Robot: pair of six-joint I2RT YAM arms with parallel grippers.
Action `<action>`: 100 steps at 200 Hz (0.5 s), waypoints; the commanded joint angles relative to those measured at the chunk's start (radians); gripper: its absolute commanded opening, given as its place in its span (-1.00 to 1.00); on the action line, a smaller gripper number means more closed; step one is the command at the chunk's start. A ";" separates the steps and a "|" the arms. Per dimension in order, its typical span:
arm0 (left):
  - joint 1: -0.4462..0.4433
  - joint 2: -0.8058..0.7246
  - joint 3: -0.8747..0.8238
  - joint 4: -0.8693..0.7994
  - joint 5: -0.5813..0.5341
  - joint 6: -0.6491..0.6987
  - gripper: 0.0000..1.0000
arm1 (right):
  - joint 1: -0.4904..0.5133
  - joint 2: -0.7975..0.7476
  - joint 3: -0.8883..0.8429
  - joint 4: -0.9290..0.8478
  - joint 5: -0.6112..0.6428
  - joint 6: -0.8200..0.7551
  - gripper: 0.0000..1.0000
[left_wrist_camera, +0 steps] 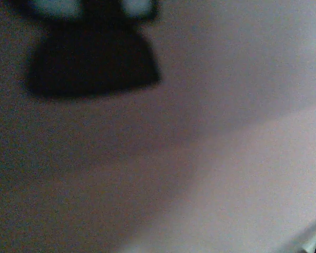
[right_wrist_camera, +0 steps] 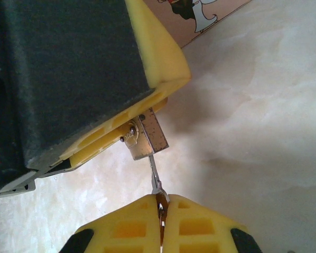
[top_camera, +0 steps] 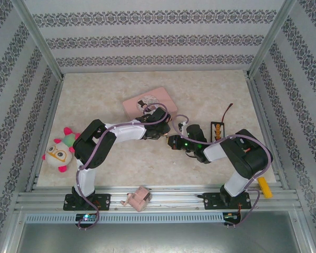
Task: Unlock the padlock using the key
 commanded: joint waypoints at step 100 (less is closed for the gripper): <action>-0.001 -0.009 -0.013 0.085 0.083 -0.056 -0.80 | -0.010 0.036 0.046 0.134 -0.034 -0.007 -1.00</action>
